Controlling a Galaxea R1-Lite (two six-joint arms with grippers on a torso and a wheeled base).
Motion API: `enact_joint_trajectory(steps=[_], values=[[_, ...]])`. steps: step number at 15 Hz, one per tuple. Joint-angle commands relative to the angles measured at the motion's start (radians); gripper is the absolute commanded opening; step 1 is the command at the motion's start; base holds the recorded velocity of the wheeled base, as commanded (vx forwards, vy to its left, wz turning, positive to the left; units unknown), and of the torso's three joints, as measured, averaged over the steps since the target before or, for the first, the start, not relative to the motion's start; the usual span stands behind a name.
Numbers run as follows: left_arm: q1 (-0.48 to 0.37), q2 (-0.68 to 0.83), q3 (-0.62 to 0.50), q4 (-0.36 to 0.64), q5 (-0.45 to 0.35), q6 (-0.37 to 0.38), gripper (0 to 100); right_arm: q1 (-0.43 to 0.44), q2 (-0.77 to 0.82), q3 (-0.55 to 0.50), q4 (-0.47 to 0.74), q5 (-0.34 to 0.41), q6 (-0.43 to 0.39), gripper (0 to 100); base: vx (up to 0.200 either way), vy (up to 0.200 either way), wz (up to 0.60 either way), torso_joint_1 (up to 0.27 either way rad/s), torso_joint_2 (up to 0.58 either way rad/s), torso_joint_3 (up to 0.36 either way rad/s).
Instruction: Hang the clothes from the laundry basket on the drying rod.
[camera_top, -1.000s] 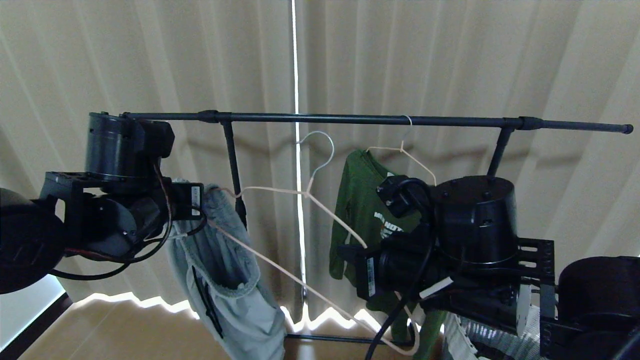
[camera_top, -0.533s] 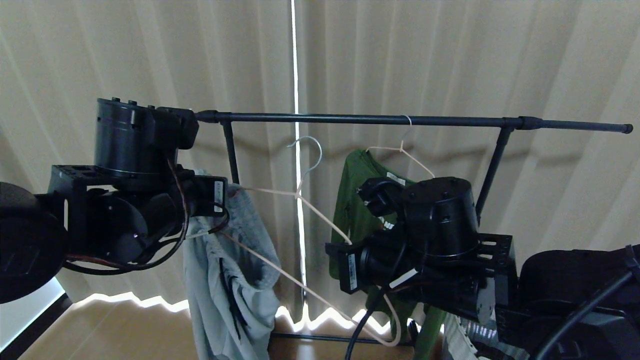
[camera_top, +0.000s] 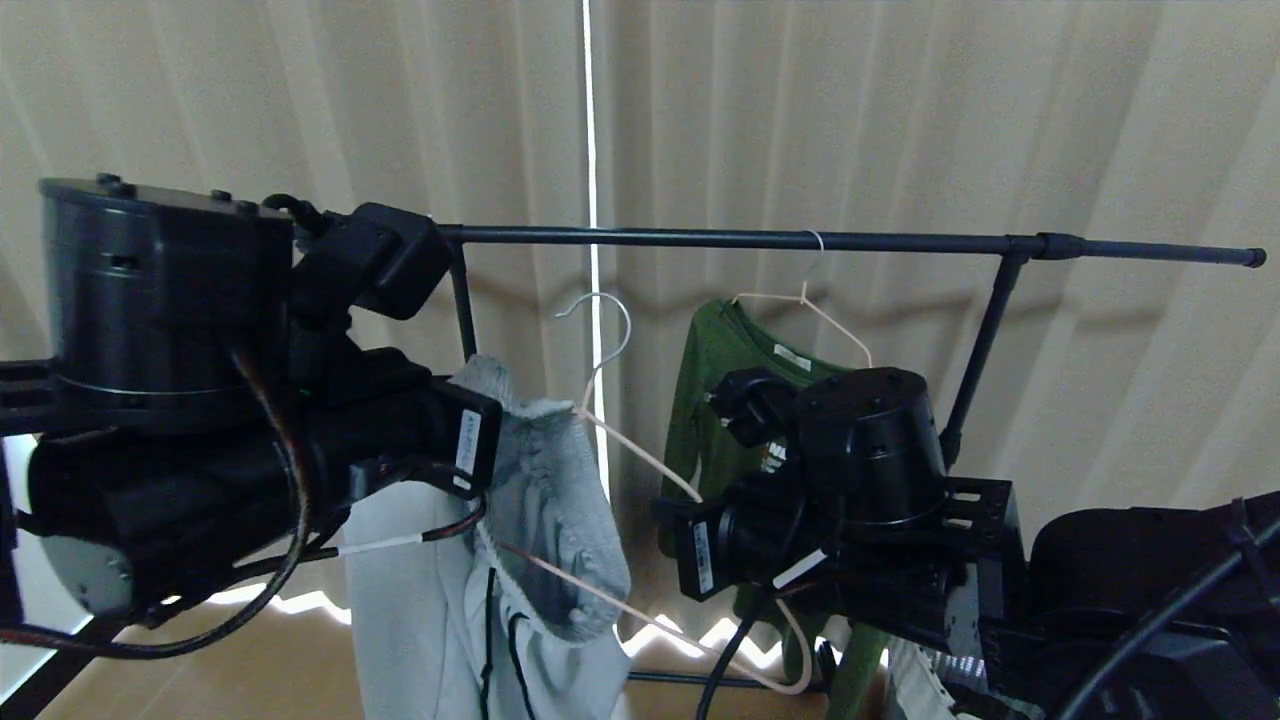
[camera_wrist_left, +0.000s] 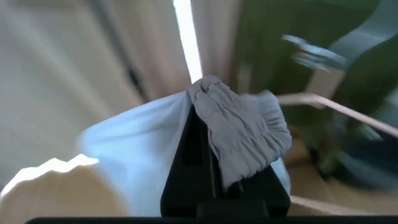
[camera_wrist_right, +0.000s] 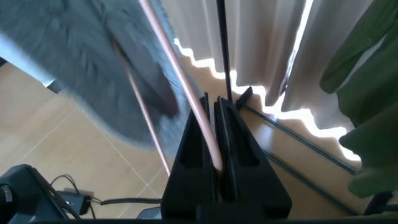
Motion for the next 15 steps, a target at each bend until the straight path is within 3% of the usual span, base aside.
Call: enact_joint_trajectory(steps=[1,3,7,10,11,15], values=[[0.005,-0.111,0.068,-0.002,-0.113,0.052,0,-0.02,-0.012,0.022,-0.007,0.0,-0.02,0,0.0,0.0,0.0,0.0,0.0,0.0],[0.008,-0.147,0.12,-0.005,-0.191,0.095,0,-0.044,-0.013,0.06,-0.045,0.0,-0.078,0,0.0,0.0,0.0,0.0,0.0,0.0],[0.006,-0.137,0.232,-0.128,-0.211,0.129,0,-0.049,-0.021,0.088,-0.148,0.002,-0.088,0,0.0,0.0,0.0,0.0,0.0,0.0],[0.006,-0.138,0.259,-0.14,-0.208,0.136,0,-0.05,-0.062,0.094,-0.149,0.0,-0.085,0,0.0,0.0,0.0,0.0,0.0,0.0],[0.006,-0.14,0.264,-0.14,-0.208,0.138,100,-0.05,-0.074,0.098,-0.149,0.0,-0.086,0,0.0,0.0,0.0,0.0,0.0,0.0],[0.006,-0.155,0.275,-0.141,-0.209,0.146,100,-0.05,-0.142,0.14,-0.166,-0.003,-0.106,0,0.0,0.0,0.0,0.0,0.0,0.0]])
